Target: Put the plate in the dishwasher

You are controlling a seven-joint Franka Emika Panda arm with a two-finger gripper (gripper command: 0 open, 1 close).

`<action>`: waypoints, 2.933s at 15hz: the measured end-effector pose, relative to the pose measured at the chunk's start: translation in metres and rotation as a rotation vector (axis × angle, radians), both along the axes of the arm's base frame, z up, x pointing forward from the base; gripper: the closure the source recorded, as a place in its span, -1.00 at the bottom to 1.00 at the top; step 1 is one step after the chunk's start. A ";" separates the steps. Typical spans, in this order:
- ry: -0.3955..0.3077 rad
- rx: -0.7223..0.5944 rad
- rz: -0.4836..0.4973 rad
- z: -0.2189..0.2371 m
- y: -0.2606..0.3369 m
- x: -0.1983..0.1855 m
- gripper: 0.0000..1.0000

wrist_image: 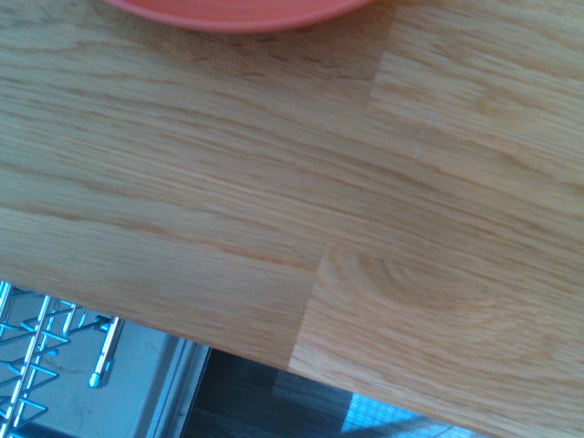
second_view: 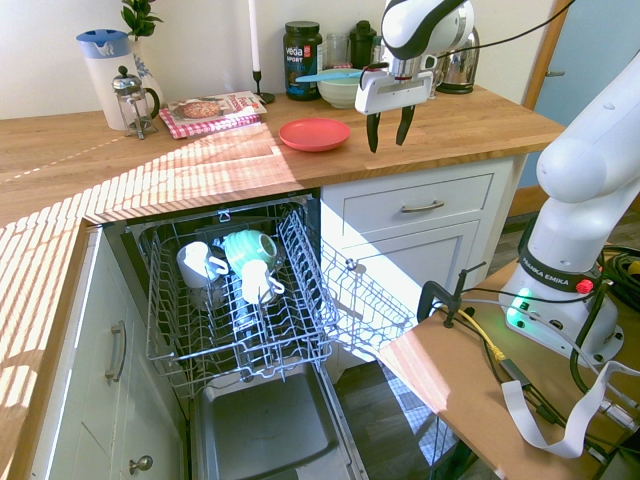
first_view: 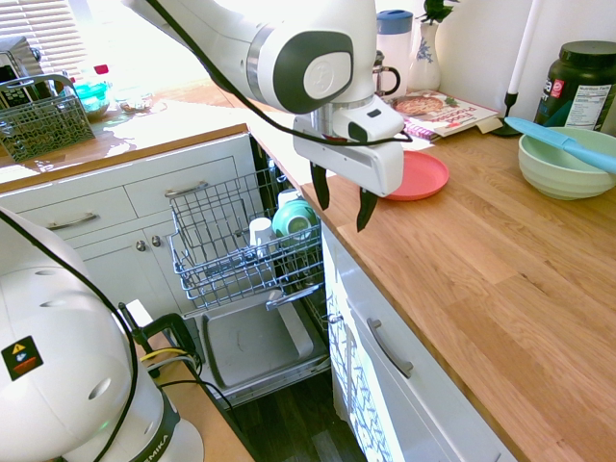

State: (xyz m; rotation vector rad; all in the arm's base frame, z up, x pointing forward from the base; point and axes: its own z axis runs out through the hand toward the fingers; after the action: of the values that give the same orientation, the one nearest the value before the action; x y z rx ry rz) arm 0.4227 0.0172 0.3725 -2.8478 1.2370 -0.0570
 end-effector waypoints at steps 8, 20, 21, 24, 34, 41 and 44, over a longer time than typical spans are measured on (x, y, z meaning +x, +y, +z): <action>-0.089 0.083 -0.070 -0.002 -0.046 0.017 -1.00; -0.188 0.324 -0.019 -0.028 -0.083 0.138 -1.00; -0.194 0.338 -0.020 -0.032 -0.083 0.145 1.00; -0.207 0.366 -0.029 -0.039 -0.085 0.155 1.00; -0.205 0.401 -0.027 -0.048 -0.076 0.173 1.00; -0.201 0.394 -0.022 -0.049 -0.077 0.174 1.00; -0.202 0.389 -0.017 -0.046 -0.077 0.175 1.00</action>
State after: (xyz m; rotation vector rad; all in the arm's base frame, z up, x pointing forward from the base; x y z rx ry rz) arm 0.5980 -0.0598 0.3261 -2.4323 1.0934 -0.0900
